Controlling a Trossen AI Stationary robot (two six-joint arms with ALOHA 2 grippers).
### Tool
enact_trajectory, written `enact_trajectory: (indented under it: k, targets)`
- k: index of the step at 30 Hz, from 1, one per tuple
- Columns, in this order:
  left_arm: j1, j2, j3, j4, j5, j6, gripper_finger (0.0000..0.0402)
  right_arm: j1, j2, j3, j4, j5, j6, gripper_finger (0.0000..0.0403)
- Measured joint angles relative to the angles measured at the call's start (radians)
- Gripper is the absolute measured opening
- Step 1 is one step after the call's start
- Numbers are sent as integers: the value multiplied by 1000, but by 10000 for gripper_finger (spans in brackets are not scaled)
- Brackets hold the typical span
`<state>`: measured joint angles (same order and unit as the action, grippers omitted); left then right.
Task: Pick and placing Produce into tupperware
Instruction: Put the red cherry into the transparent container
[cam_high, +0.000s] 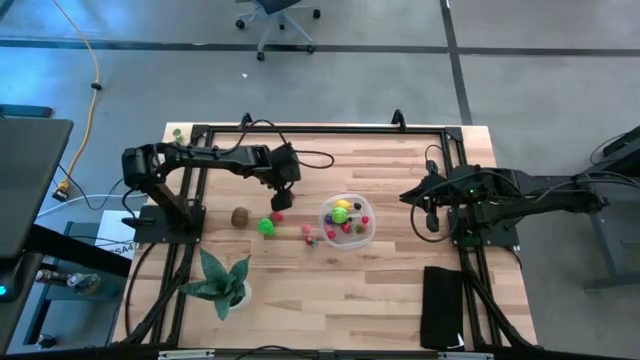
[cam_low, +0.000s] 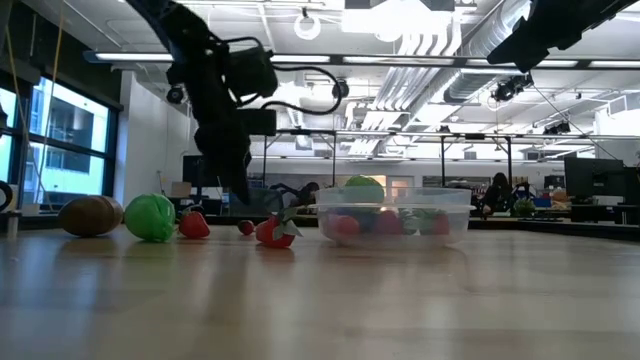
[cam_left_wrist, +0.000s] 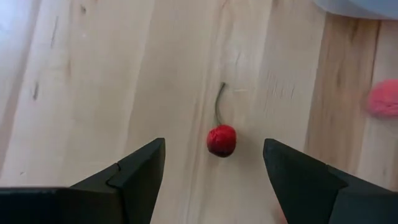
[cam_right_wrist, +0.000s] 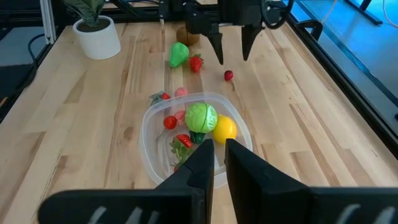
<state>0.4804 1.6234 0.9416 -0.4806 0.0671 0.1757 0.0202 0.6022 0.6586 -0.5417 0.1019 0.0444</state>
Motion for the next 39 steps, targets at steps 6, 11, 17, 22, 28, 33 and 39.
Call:
enact_trajectory:
  k: [6, 11, 17, 22, 28, 33, 39]
  targets:
    - [4, 1, -50, 82, 0, 2, 260, 0, 0, 0, 0, 0, 0, 30]
    - [4, 39, -54, 105, 1, 9, 260, 0, 0, 0, 0, 0, 0, 30]
    - [4, 89, -54, 142, 14, 21, 260, 0, 0, 0, 0, 0, 0, 30]
    - [3, 111, -54, 140, 15, 26, 260, 0, 0, 0, 0, 0, 0, 30]
    - [3, 121, -53, 138, 14, 31, 259, 0, 0, 0, 0, 0, 0, 30]
    - [0, 121, -53, 139, 4, 29, 231, 0, 0, 0, 0, 0, 0, 30]
    - [1, 122, -53, 142, 4, 13, 177, 0, 0, 0, 0, 0, 0, 30]
